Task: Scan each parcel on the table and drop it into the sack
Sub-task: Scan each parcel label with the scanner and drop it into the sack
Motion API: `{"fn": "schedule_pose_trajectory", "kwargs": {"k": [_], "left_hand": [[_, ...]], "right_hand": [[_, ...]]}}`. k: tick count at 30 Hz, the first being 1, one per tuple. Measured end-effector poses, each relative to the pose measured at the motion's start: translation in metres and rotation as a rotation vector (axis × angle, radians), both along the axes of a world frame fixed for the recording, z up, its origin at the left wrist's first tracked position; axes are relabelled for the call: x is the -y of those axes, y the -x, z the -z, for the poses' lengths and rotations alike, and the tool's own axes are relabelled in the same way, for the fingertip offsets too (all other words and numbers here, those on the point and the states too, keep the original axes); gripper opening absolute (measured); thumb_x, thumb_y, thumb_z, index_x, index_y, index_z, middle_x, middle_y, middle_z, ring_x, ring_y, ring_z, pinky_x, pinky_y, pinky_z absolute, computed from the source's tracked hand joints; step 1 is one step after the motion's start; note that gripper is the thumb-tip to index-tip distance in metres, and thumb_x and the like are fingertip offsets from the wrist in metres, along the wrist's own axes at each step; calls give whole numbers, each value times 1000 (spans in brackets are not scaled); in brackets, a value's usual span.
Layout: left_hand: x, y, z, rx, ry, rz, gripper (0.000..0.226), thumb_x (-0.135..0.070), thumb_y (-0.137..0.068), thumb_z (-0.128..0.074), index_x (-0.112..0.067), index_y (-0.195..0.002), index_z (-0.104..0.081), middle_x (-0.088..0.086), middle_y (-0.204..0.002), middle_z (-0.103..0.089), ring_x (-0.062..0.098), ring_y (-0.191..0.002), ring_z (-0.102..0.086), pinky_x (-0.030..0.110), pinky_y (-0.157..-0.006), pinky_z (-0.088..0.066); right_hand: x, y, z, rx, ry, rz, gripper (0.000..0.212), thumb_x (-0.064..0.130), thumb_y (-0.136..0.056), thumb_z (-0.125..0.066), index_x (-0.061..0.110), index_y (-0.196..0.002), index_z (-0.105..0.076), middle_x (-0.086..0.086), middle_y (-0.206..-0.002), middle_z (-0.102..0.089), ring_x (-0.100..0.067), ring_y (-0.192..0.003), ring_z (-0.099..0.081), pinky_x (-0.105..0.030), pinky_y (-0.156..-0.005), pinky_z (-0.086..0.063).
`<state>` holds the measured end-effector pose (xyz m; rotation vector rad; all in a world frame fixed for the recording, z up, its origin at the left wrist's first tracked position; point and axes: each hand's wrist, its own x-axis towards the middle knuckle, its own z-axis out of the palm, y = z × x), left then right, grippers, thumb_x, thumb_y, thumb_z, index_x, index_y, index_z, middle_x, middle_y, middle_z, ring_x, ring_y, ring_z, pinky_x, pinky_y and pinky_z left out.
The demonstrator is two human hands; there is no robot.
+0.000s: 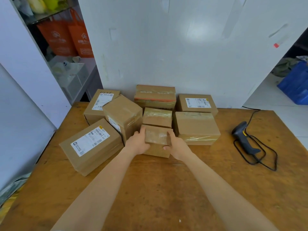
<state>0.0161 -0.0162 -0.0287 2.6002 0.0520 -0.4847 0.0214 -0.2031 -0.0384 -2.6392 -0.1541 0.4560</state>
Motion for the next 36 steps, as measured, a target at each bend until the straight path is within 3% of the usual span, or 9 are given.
{"fn": "schedule_pose_trajectory", "kwargs": {"k": [7, 11, 17, 19, 22, 26, 30, 32, 36], "left_hand": [[20, 45, -6, 46, 70, -90, 89, -32, -88, -59, -23, -153, 1, 18, -130, -45, 33, -98, -60, 42, -83, -54], [40, 74, -11, 45, 128, -143, 97, -35, -82, -66, -27, -152, 1, 18, -131, -44, 33, -102, -57, 40, -83, -53], [74, 112, -10, 58, 557, -495, 105, -60, -77, -66, -33, -153, 1, 18, -157, -19, 38, -139, -29, 52, -112, -32], [86, 123, -10, 4, 694, -644, 95, -66, -80, -59, -38, -153, -4, 15, -161, -10, 41, -143, -22, 59, -110, -31], [97, 139, -8, -113, 855, -774, 81, -74, -83, -44, -36, -150, -23, 11, -156, -26, 39, -136, -36, 59, -98, -45], [114, 154, -1, -68, 944, -905, 46, -57, -98, -29, -27, -130, -43, 11, -137, -47, 34, -119, -51, 57, -90, -50], [129, 159, 5, 26, 848, -938, 18, -33, -104, -31, -27, -113, -46, 10, -134, -45, 32, -115, -51, 58, -81, -55], [135, 159, 7, 58, 846, -969, 18, -32, -103, -35, -33, -118, -45, 9, -137, -43, 32, -117, -49, 58, -87, -52], [140, 153, 11, 63, 901, -1013, 45, -26, -100, -42, -29, -144, -32, 9, -145, -38, 31, -125, -45, 54, -93, -50]], "right_hand": [[21, 36, -11, 54, -11, -65, 74, 29, -92, -61, 23, -150, -15, -13, -111, -63, -26, -87, -63, -32, -69, -50], [41, 63, -19, 62, -53, -98, 76, 28, -91, -62, 24, -149, -14, -14, -119, -63, -29, -94, -65, -37, -78, -56], [77, 101, -14, 67, -332, -31, 100, 27, -86, -71, 31, -152, 4, -9, -141, -52, -27, -119, -57, -39, -99, -46], [89, 114, -8, 80, -424, -11, 104, 22, -84, -72, 36, -151, 5, -4, -146, -46, -24, -128, -51, -41, -105, -41], [106, 130, 1, 65, -545, 21, 106, 21, -82, -74, 42, -150, 5, 2, -149, -43, -18, -135, -42, -44, -112, -34], [116, 146, 13, 20, -742, 156, 85, 35, -80, -75, 34, -149, -25, 6, -147, -45, -14, -134, -44, -43, -112, -37], [121, 152, 20, -119, -1020, 337, 44, 40, -85, -69, 29, -124, -53, 10, -128, -60, -12, -122, -53, -33, -92, -47], [123, 151, 22, -134, -1047, 397, 29, 43, -86, -66, 28, -108, -56, 12, -117, -63, -9, -113, -56, -38, -91, -49], [119, 146, 22, -81, -1039, 529, 32, 48, -83, -67, 23, -95, -51, 7, -106, -63, -9, -102, -58, -37, -87, -51]]}}
